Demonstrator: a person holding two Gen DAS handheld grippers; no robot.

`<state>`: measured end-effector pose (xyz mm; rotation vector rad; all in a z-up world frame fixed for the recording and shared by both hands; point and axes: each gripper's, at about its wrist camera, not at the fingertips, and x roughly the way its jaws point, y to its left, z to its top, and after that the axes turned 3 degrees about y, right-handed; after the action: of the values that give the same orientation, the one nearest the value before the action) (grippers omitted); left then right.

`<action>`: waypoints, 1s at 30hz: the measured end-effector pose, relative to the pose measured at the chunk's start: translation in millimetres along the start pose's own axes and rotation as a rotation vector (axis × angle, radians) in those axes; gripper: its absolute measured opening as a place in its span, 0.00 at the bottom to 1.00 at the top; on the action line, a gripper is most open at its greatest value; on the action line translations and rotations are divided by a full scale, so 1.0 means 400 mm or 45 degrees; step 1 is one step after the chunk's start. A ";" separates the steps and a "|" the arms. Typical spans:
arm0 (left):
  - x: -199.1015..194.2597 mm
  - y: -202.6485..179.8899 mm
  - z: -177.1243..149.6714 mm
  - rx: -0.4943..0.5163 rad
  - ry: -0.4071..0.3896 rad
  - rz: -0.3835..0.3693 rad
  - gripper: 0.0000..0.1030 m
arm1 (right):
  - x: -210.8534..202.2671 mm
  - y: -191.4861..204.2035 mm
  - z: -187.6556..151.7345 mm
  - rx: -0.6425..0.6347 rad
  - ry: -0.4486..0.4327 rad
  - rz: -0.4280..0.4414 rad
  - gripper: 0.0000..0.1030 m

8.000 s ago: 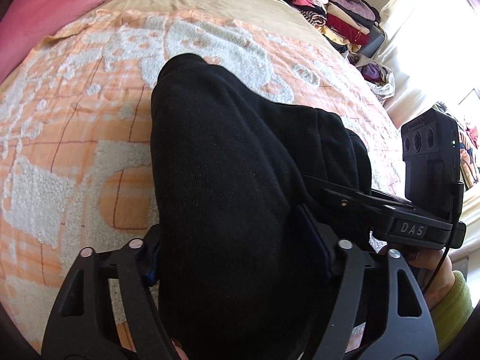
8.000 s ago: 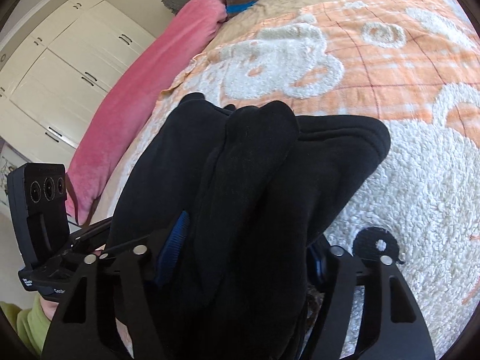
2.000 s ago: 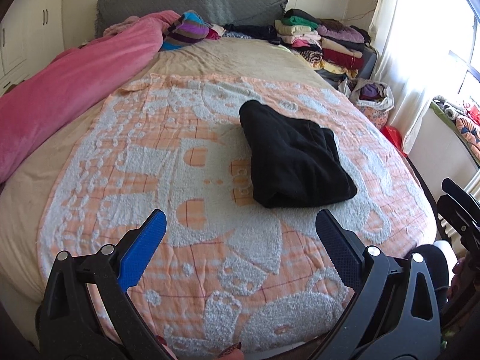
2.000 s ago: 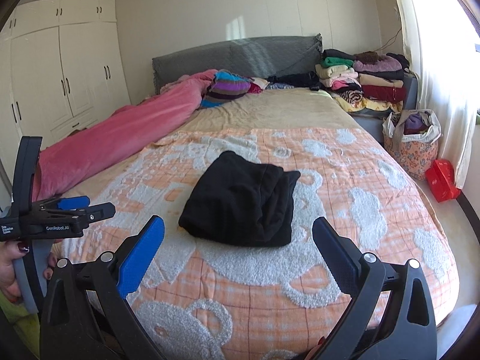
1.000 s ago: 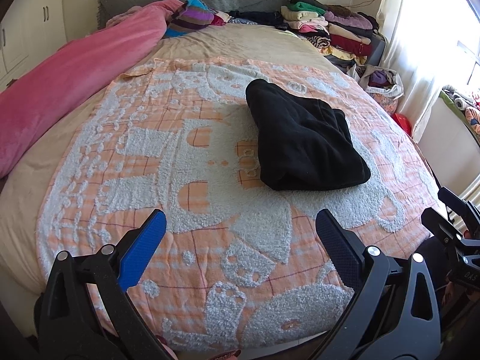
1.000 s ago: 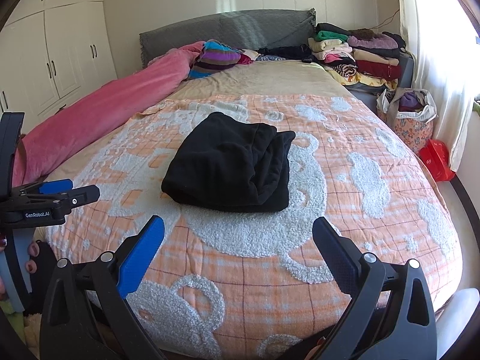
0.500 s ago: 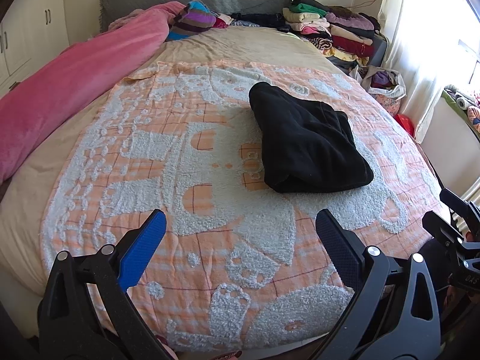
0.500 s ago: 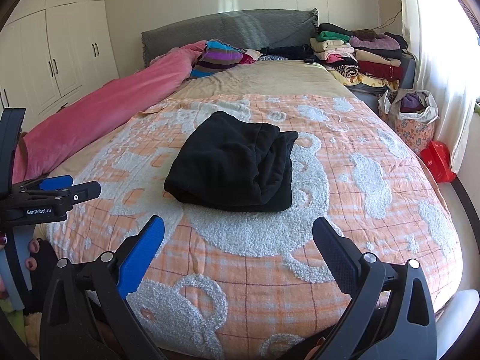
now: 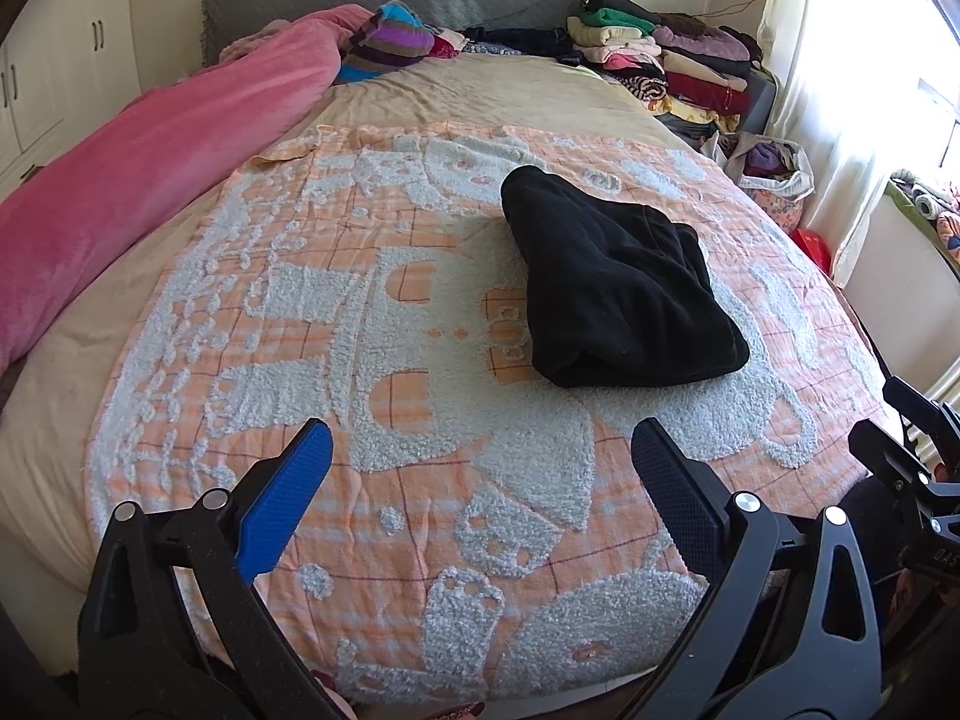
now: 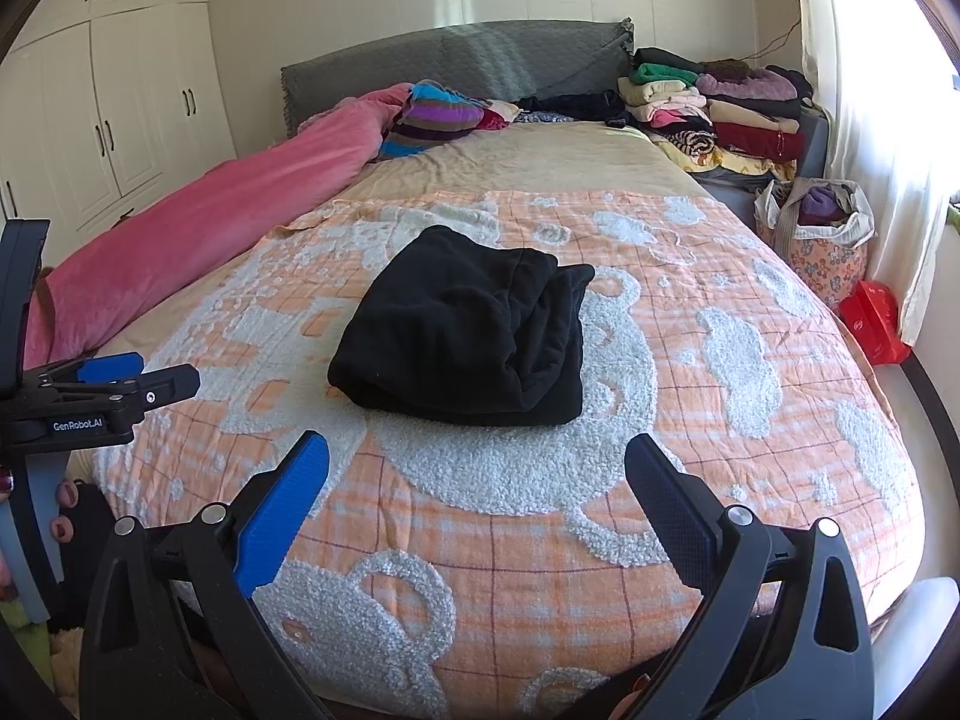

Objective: Fold small clothes

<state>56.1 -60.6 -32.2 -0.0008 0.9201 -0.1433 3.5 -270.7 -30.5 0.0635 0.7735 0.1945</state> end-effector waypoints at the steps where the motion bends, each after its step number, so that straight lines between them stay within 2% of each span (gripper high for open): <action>1: 0.000 0.000 0.000 -0.002 -0.001 -0.001 0.91 | 0.000 -0.001 0.000 0.001 0.001 -0.001 0.96; 30: -0.007 0.009 0.008 -0.007 -0.008 -0.003 0.91 | -0.002 -0.001 0.001 0.015 0.000 -0.011 0.96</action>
<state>57.3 -56.9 -28.3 -0.0069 0.9142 -0.1427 3.3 -271.4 -29.6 0.0714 0.7746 0.1817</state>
